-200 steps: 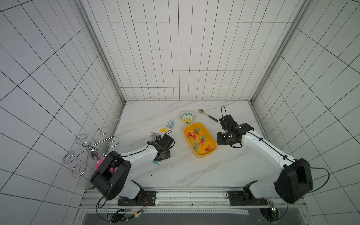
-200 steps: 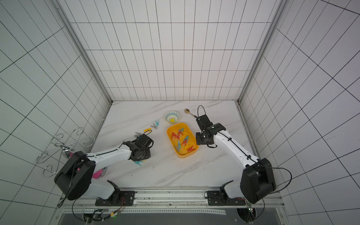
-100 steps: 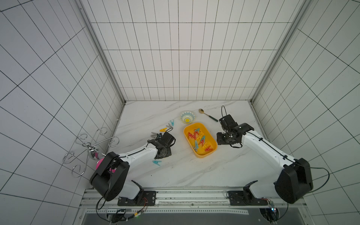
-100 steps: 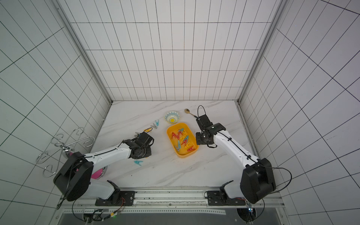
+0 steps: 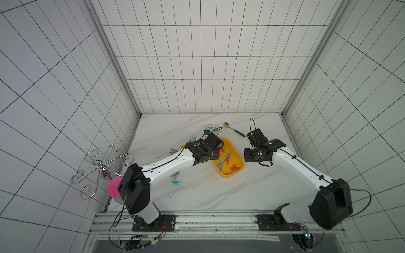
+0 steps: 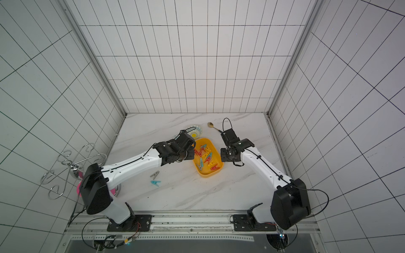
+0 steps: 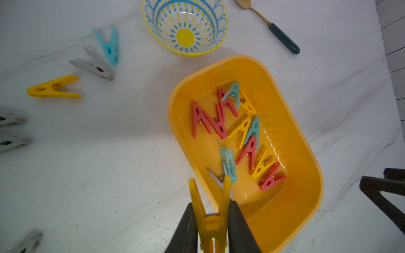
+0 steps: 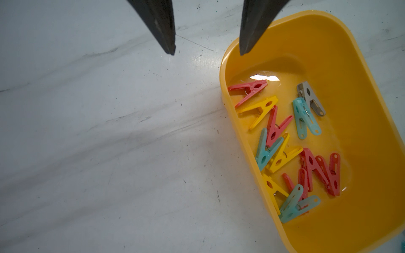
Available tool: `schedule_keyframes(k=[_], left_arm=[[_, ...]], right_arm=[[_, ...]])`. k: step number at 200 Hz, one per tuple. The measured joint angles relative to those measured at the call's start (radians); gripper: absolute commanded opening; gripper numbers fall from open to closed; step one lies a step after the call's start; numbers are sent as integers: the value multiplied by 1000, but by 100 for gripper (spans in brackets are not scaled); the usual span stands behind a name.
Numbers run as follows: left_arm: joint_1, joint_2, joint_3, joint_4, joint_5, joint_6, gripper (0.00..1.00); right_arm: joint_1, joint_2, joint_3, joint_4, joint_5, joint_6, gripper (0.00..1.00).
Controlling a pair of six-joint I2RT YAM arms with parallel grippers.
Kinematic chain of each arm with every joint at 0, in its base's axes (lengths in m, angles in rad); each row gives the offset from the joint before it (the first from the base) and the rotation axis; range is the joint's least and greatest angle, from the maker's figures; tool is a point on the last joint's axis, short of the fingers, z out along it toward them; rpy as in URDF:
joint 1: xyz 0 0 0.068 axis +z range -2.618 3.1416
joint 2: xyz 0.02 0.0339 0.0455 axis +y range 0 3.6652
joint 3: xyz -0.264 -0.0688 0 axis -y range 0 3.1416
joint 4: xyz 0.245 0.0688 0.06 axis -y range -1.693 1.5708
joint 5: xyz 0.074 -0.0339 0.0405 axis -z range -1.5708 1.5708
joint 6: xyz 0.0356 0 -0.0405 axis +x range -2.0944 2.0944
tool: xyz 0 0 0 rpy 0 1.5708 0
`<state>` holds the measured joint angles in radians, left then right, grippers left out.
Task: Put the clothespins into the storage box
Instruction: Place the clothespin in the storage box.
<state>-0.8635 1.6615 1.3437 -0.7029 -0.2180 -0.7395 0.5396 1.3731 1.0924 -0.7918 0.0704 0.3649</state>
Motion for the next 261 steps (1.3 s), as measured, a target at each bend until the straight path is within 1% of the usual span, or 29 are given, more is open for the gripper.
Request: schedule_keyframes(k=[19,39,67,102,133,153,180,193,209,233,261], left_arm=[[-32,130,97,-1,2,13,23],[-59,270,198,-19,4,26,23],[-74,401,284,-39,11,35,23],[-73,467,330,-64,14,47,26],[-72,476,341,-77,16,58,31],[-72,475,341,-90,13,65,38],[-69,428,327,-108,5,79,44],[-66,368,299,-114,-7,82,47],[-62,261,245,-124,-34,77,50],[-45,63,100,-130,-80,50,53],[-3,-146,-117,-158,-117,-21,56]], right_arm=[[-21,-29,-33,21,13,15,51],[-71,-74,-85,46,33,37,51],[-137,-164,-143,64,51,56,51],[-154,-209,-146,69,54,56,51],[-154,-208,-146,69,47,56,51],[-154,-204,-146,69,41,56,51],[-154,-197,-146,69,35,54,51],[-154,-194,-146,65,30,51,50],[-154,-189,-144,56,24,47,50],[-153,-183,-144,46,20,35,50],[-139,-159,-138,40,19,31,50]])
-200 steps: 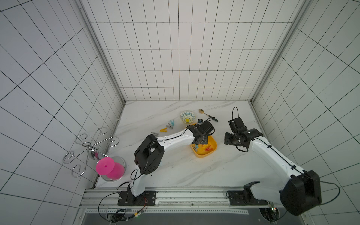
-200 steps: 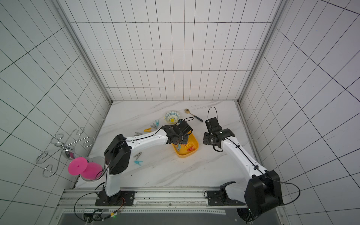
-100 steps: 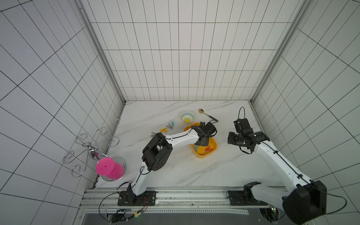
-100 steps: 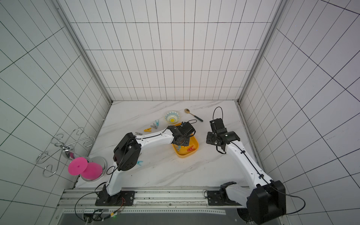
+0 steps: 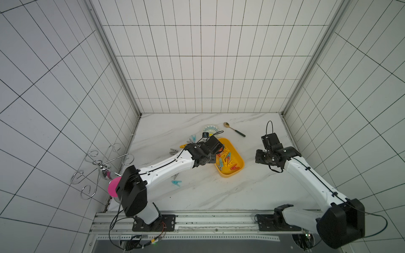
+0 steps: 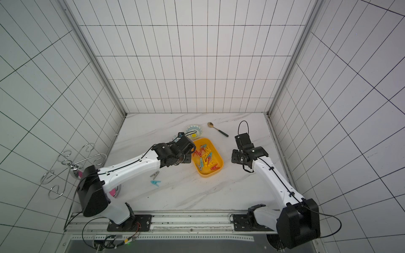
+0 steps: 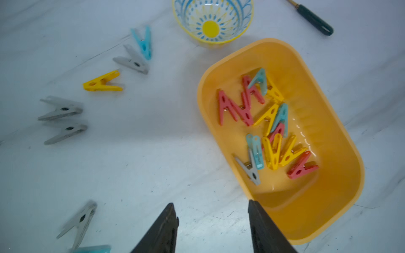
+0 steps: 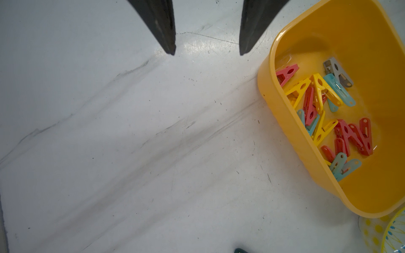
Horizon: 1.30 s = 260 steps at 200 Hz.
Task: Put the clothespins into the storage box
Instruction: Place the clothespin in the storage box, then pick up the clothespin from the center of the board.
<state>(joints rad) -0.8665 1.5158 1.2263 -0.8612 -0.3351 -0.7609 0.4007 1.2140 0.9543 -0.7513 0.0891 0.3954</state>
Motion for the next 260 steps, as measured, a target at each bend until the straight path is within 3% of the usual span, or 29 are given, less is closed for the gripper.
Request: schedule_keyframes(k=[35,84,137,210,260], left_arm=[[23,-193,-241,-88,-33,-115,59],[32,-342,-442,-130,-39,-287,56],[77,-345,-584,-87,-26,-361,48],[109,-274,-627,20,20,-357,40],[123,-255,-658,63,28,-351,28]], right_arm=[[47,52,21,0,-5,0,50],[100,92,72,6,-6,0,50],[112,110,89,7,-6,0,50],[124,127,89,7,-6,0,50],[124,127,89,6,-6,1,50]])
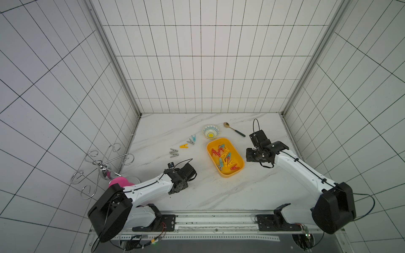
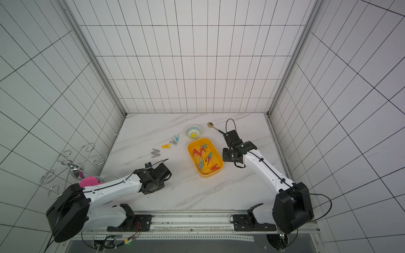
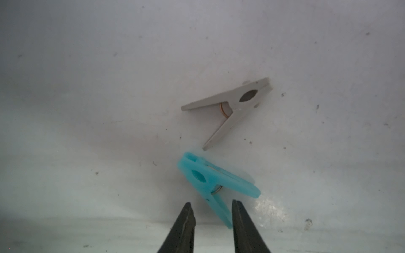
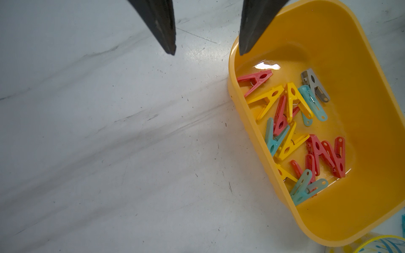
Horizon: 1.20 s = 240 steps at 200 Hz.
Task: Put the clothespins into the storage box
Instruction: Pick up the clothespin from the center of the board, then place the clothespin in the storage box.
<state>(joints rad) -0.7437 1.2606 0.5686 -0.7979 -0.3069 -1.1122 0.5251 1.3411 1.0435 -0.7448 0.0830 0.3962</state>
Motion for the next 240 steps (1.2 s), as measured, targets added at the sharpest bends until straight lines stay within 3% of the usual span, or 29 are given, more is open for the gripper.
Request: schedule_keyframes(k=[72,143,186,240], left_arm=[[14,16,-8,34,6,25,7],[-15,-48,16,26,65,32,3],[-70,-28,230,-3,66,82,3],[-121,253,629,8,65,215,3]], right_arm=[[1,0,0,0,0,0,50],[1,9,0,0,1,0,50],[1,34,6,0,1,0,51],[1,49,15,1,31,9,52]])
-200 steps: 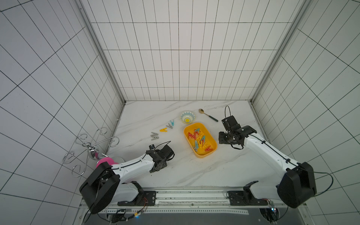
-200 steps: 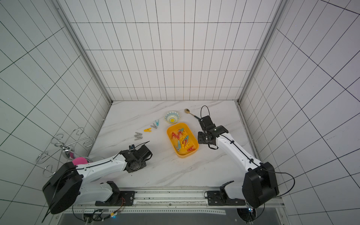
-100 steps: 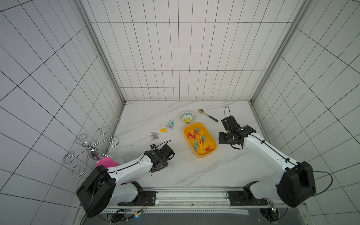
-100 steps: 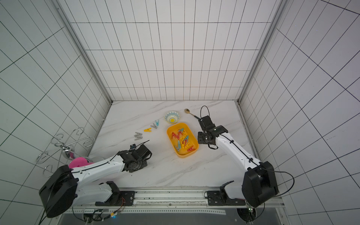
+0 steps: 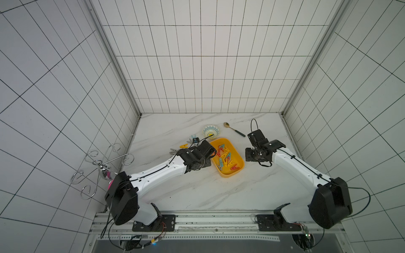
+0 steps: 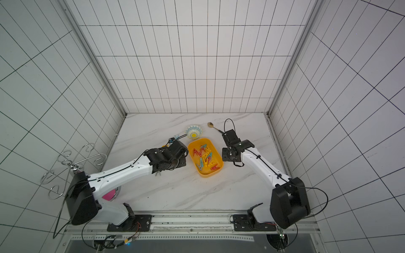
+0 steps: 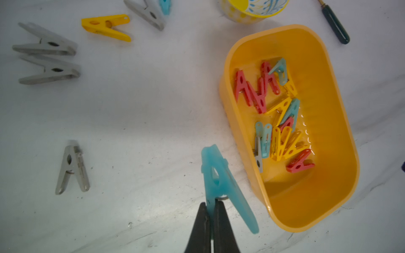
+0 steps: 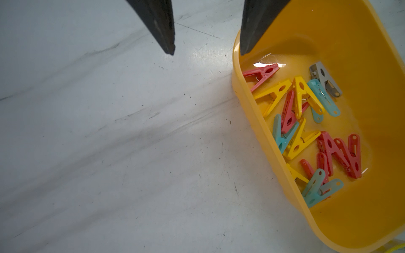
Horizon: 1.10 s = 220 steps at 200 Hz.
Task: Put the clothespins into the storage box
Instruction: Place the clothespin in the storage box.
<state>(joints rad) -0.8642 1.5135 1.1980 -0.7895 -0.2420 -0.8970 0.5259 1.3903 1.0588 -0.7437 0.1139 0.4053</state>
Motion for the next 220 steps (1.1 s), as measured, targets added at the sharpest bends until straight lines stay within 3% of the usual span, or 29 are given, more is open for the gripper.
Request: schedule_keyframes(k=[51,111,163,220], left_arm=[[-43,325,307,-1,17,115,3],[-60,597,526,-29,32,182,3],[-57,706,626,-63,23,216,6],[-38,715,641,-90,23,244,13]], right_arm=[[-36,-38,-2,2,31,34,52],[-82,-91,-30,6,29,35,52],[-82,-91,-44,6,24,33,52],[-82,-91,-44,6,21,33,52]])
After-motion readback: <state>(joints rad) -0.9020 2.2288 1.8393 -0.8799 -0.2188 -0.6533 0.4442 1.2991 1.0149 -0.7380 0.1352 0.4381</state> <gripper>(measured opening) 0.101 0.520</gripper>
